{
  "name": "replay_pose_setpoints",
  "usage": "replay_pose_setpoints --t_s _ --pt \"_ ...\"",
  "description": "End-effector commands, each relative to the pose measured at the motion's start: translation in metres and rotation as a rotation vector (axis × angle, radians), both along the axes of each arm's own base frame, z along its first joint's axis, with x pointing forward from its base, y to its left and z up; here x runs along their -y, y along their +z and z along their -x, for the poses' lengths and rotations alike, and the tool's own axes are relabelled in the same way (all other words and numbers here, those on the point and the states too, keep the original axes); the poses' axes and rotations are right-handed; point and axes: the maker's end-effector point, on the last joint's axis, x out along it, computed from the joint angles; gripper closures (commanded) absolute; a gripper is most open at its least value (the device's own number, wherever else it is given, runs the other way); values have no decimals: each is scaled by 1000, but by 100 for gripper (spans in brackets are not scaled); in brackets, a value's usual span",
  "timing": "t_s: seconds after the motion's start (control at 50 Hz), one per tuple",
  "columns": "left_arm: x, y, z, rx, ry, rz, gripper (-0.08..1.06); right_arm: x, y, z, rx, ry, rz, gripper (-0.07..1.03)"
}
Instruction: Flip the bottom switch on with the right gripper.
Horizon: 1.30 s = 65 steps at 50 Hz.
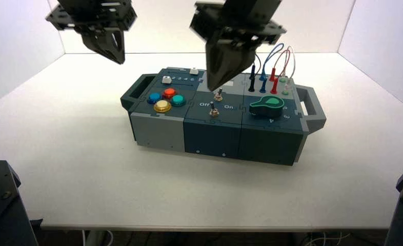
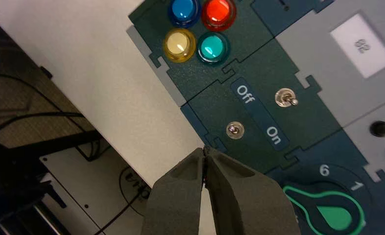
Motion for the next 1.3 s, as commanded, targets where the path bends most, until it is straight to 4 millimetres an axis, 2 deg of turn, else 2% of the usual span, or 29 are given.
replay_pose_setpoints --t_s 0.02,0.24,0.44,0.76,1.16,1.3 --pt "6 4 -13 29 -8 6 101 -9 6 -6 14 1 -19 98" --pt "7 -10 -19 3 -10 -8 101 -10 -8 -9 5 0 -1 98" --pt "8 -15 -20 0 -9 -10 101 -17 -15 -15 1 -1 7 98" --pt "7 -16 -20 0 -14 -13 101 -28 -13 -25 13 4 -2 98" --pt "8 -25 -21 -11 -25 -24 101 -29 -13 -29 21 1 -4 98" --pt "13 -20 -24 -1 -27 -11 101 -29 -15 -29 20 0 -2 98"
